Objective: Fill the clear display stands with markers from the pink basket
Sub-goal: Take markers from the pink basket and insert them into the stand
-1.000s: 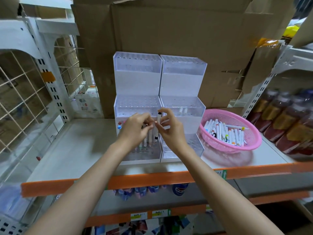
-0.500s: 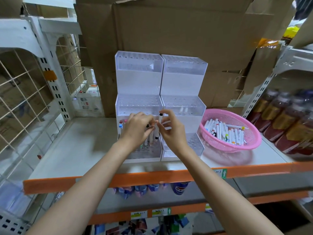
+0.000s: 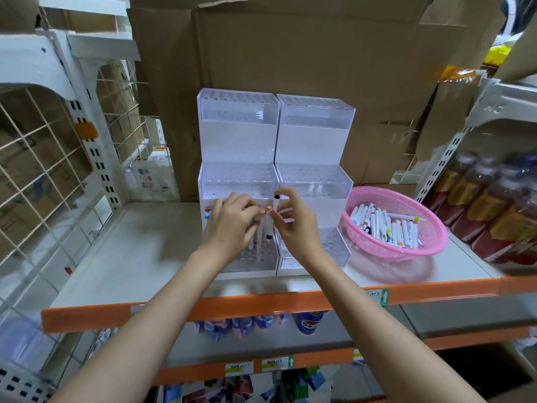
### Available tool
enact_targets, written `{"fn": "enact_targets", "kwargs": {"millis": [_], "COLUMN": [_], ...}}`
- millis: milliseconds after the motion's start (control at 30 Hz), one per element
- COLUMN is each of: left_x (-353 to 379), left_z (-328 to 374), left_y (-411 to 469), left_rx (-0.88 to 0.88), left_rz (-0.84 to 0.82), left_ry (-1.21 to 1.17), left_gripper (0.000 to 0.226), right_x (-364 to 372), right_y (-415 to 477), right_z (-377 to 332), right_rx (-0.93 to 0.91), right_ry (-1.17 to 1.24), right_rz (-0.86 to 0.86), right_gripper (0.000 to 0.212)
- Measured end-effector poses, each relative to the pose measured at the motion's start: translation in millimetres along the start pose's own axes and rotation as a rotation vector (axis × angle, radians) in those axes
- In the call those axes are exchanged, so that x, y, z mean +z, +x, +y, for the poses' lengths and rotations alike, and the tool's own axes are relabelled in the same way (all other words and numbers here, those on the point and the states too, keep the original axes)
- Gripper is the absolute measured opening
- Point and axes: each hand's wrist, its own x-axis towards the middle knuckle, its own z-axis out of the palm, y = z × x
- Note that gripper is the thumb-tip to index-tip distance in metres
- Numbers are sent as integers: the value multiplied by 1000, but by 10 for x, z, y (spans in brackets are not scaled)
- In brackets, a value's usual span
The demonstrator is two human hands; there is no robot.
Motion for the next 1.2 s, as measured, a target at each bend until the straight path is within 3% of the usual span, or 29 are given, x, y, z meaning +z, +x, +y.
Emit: {"fn": "enact_targets", "kwargs": {"millis": [233, 500, 667, 1200], "left_x": [-23, -42, -31, -60], "left_z": [-101, -115, -114, -38], "left_y": [-159, -198, -203, -151], "left_rx": [70, 44, 15, -60], "left_rz": [13, -15, -40, -44], "left_ry": [23, 10, 8, -45], "left_gripper": [32, 39, 40, 35], "right_x": [36, 76, 66, -33], "right_y": [-13, -107, -86, -100], "right_z": [40, 191, 166, 205], "right_rx": [11, 15, -13, -3], "right_ry": [-23, -233, -228, -201], "right_rz": [-10, -122, -88, -115], "right_gripper": [31, 26, 14, 23]}}
